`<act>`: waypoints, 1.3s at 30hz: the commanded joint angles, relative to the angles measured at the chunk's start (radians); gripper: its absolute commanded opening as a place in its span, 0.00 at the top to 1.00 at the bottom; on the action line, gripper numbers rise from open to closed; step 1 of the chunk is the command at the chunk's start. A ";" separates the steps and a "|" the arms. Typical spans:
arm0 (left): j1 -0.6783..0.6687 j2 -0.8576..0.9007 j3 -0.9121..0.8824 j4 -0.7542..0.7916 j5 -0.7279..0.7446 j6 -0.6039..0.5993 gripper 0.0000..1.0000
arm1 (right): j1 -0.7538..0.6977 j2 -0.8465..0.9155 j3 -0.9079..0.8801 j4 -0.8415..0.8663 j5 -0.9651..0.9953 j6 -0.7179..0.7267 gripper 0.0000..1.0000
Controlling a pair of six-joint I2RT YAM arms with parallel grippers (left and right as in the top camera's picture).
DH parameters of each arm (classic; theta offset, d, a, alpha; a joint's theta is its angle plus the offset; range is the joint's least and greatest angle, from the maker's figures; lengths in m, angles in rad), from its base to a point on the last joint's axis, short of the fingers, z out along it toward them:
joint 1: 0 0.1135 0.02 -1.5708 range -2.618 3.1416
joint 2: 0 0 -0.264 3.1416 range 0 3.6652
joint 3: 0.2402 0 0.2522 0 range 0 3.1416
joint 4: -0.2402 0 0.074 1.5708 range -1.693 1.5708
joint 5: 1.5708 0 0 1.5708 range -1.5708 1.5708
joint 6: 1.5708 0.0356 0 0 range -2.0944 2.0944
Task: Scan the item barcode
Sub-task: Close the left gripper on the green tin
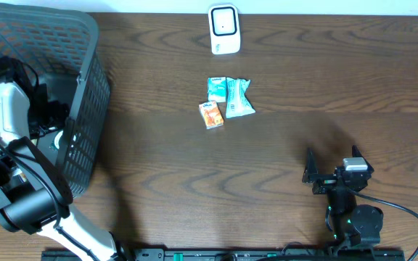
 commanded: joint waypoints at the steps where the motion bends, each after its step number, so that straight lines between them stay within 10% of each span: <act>1: -0.002 0.006 -0.050 0.034 -0.022 0.055 0.19 | 0.006 -0.005 -0.002 -0.005 0.001 0.007 0.01; 14: -0.002 0.006 -0.122 0.133 0.052 0.091 0.29 | 0.006 -0.005 -0.002 -0.005 0.001 0.007 0.01; 39: -0.036 0.005 -0.121 0.029 0.092 0.166 0.03 | 0.006 -0.005 -0.002 -0.005 0.001 0.007 0.01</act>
